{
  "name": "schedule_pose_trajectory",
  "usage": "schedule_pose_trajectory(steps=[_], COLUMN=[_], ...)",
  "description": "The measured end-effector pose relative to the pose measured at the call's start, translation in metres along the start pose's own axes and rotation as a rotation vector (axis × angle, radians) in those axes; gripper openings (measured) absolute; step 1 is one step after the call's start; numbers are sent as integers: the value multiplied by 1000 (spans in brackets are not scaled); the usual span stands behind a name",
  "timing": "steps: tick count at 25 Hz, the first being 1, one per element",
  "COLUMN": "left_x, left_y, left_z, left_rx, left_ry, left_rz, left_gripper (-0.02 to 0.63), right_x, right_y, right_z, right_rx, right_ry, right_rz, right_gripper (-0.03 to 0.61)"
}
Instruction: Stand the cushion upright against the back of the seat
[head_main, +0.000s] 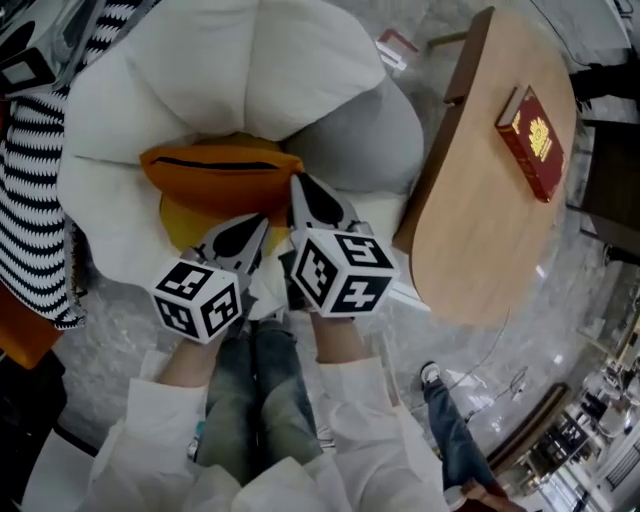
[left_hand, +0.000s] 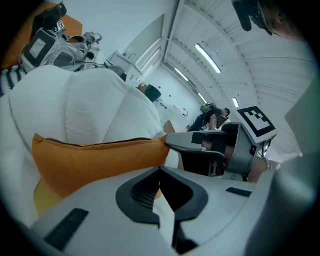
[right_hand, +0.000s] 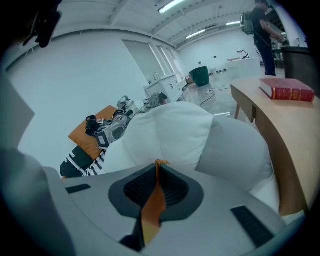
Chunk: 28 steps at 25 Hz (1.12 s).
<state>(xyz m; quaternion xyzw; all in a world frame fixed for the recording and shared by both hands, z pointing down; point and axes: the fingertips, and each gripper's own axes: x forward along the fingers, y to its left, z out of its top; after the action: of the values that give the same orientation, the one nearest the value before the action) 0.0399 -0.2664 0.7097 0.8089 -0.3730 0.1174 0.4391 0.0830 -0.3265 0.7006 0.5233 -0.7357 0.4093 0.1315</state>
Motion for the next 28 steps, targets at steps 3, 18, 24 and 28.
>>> schedule_pose_trajectory(steps=[3,18,24,28], left_x=[-12,-53,-55,-49], left_y=[-3,-32,-34,-32], left_z=[16,53,61,68], left_rx=[-2,-20,-10,8], left_ry=[-17,-46,-58,-66], left_rz=[2,-25,-35,-44], left_gripper=[8,8,6,8], right_x=[-8,-64,-69,-48], right_y=[18,66,54,49], right_z=[20,83,99,101], right_rx=[-18,-197,-236,-264], right_ry=[-18,-14,-11,0], right_rz=[12,-4,-36,-34], right_gripper=[30,29,29,29])
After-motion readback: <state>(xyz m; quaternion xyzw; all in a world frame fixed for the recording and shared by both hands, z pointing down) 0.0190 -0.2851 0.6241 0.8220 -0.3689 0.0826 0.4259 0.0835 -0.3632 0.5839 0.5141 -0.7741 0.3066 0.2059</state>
